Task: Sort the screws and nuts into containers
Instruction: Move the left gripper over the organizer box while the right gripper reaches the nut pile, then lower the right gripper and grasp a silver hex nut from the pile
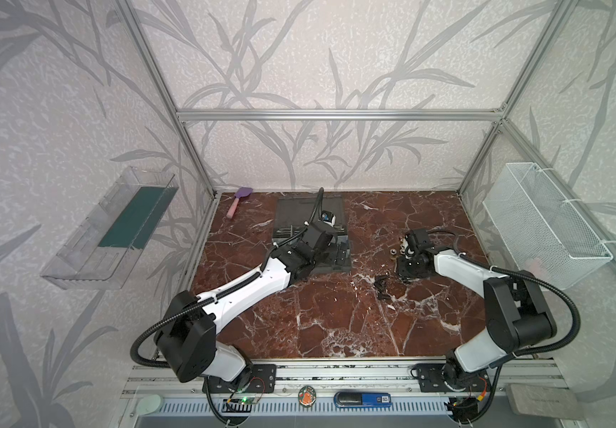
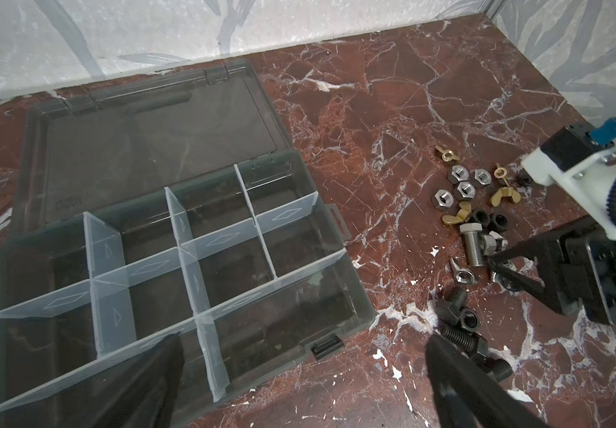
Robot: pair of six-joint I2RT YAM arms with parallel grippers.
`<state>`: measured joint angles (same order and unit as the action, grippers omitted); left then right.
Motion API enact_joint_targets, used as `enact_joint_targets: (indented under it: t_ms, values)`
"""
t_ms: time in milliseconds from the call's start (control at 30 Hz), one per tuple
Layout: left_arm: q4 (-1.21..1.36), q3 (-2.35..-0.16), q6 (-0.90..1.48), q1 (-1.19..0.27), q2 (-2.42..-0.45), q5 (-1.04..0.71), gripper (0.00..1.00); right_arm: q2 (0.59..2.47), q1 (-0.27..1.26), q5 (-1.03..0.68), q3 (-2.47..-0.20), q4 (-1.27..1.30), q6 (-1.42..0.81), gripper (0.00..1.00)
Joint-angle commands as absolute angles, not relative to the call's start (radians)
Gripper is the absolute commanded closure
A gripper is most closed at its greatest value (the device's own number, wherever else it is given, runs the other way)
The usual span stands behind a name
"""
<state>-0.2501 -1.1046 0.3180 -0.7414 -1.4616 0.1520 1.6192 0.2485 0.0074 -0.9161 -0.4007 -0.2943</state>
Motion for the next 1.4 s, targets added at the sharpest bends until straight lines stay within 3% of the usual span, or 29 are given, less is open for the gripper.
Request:
enact_joint_targets:
  t_ms: [0,400,633,733,1367]
  values:
    - [-0.244,-1.116,0.319,-0.766,-1.469,0.147,0.01,1.644,0.251,0.001,-0.970,-0.394,-0.270,0.50]
    - [-0.260,-1.129,0.328,-0.769,-1.486,0.140,0.00,1.701,0.250,0.024,-1.010,-0.403,-0.282,0.67]
    - [-0.258,-1.126,0.328,-0.770,-1.479,0.146,0.00,1.763,0.250,0.035,-1.055,-0.452,-0.285,0.70]
    - [-0.258,-1.126,0.331,-0.770,-1.479,0.143,0.00,1.775,0.250,0.043,-1.070,-0.473,-0.282,0.75]
    - [-0.258,-1.127,0.346,-0.770,-1.499,0.129,0.00,1.679,0.242,0.035,-1.011,-0.503,-0.259,0.75]
